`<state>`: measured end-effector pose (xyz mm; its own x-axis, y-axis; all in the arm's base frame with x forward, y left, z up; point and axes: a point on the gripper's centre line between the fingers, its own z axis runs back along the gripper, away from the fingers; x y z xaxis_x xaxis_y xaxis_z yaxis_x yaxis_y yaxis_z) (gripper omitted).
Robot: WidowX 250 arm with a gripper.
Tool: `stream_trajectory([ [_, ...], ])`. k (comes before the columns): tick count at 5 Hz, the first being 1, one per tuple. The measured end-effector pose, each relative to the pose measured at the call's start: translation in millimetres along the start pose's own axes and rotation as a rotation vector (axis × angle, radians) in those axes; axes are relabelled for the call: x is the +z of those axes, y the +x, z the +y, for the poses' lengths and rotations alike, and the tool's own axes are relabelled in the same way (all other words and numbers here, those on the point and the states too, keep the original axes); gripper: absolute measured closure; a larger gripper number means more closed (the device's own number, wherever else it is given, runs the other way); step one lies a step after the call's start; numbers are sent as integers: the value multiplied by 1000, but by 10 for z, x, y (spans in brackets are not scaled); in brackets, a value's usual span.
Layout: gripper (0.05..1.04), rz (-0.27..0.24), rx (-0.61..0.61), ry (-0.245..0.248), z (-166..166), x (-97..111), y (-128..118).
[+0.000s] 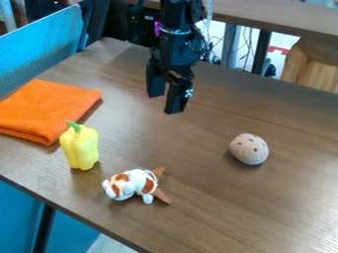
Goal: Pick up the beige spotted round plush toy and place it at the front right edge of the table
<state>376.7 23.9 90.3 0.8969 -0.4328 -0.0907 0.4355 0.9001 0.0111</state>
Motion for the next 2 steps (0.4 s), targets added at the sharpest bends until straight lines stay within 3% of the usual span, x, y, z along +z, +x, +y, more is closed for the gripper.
stream_trajectory([
  [1, 83, 37, -2, -22, -17, -155, -10],
  [2, 83, 34, -70, -57, -124, -186, 51],
])
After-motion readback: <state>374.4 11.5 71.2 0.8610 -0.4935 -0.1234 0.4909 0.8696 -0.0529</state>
